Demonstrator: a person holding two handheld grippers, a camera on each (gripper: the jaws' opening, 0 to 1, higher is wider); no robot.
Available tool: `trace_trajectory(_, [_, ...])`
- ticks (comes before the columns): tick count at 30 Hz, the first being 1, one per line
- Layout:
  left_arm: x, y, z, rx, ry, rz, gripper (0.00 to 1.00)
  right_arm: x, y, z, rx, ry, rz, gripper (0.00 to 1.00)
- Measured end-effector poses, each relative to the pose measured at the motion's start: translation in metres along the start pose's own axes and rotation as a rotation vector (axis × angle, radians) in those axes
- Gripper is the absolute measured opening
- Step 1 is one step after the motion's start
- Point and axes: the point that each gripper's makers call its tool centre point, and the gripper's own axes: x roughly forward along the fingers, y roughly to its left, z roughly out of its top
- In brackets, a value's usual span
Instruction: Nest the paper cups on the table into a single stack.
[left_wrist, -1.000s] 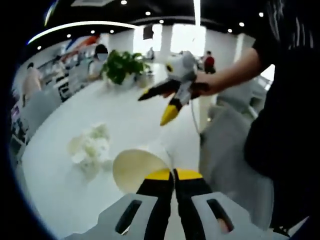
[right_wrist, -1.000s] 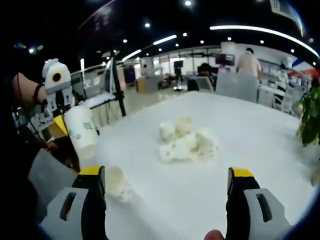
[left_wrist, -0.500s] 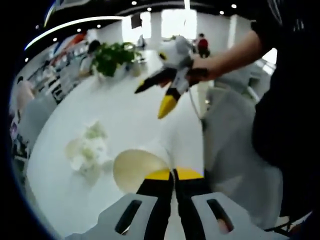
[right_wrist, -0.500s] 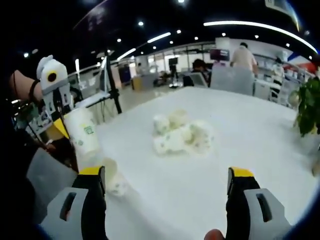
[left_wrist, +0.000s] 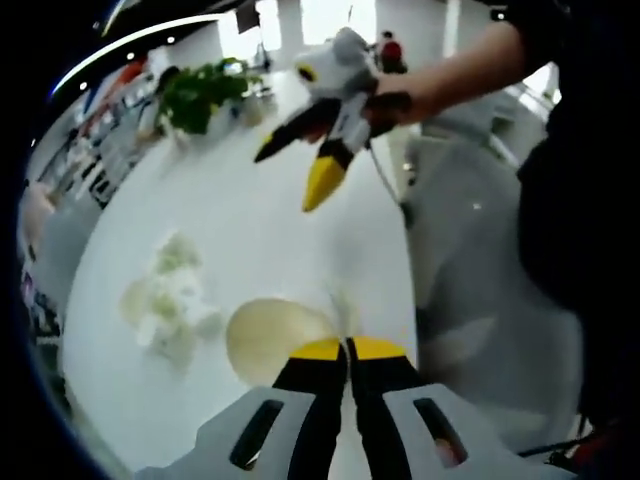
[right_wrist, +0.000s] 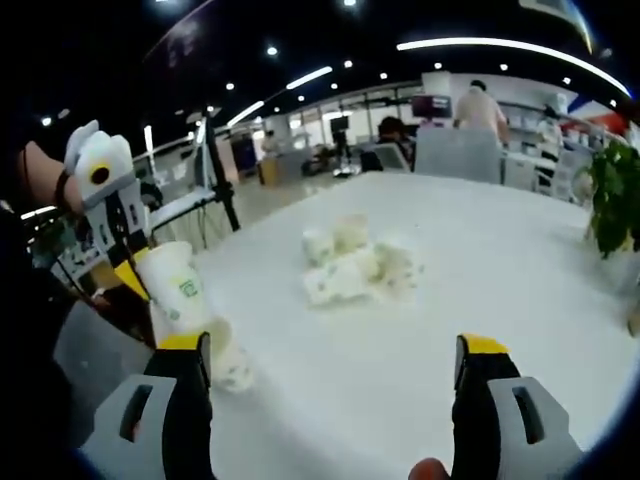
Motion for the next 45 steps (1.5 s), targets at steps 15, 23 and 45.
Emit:
trace_trajectory(15, [0.016,0.000,-0.004,0.105,0.107,-0.030,0.00,-0.002,-0.005,-0.001,0.023,-0.009,-0.005,1.00])
trace_trajectory(23, [0.023,-0.002,-0.005,0.095,0.139,-0.059,0.00,-0.004,-0.004,-0.003,0.031,-0.008,-0.001,1.00])
trace_trajectory(45, [0.032,-0.004,-0.009,-0.023,0.083,-0.075,0.08,-0.007,-0.011,-0.009,0.048,-0.005,-0.013,0.99])
